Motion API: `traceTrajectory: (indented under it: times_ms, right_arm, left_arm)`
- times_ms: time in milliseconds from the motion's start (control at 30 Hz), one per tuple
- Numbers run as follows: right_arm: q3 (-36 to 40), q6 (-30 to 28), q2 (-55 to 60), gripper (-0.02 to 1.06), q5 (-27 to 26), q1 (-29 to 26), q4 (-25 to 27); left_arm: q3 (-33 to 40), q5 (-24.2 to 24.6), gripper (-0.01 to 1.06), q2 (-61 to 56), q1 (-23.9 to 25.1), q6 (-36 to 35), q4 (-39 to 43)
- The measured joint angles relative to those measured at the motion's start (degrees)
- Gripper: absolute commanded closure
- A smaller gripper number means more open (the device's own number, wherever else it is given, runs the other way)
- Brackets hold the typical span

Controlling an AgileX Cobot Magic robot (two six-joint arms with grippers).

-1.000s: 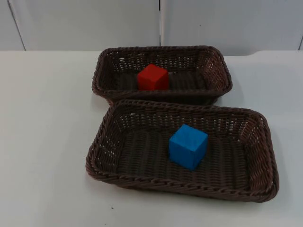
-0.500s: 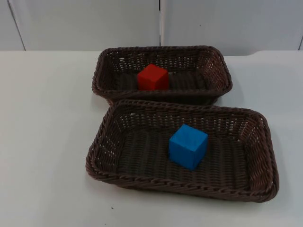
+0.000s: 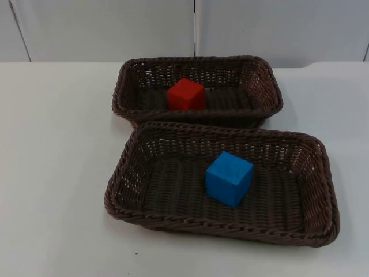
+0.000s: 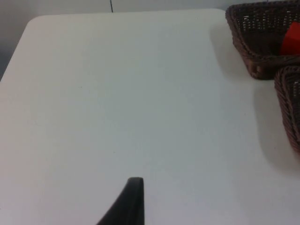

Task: Pick up one cube with the left hand and place it into the upper basket. Pick up one cube with the right hand and place it into the lower basket.

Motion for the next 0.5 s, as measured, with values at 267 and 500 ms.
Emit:
traceTrajectory:
  times_ms: [267,500]
  right_arm:
    - [0.0,0.0,0.0,-0.01,0.0,-8.51,0.0]
    - [0.0,0.0,0.0,-0.01,0.0,-15.32,0.0]
  left_arm:
    - [0.0,0.0,0.0,0.0,0.0,0.0,0.0]
    - [0.0,0.0,0.0,0.0,0.0,0.0,0.0]
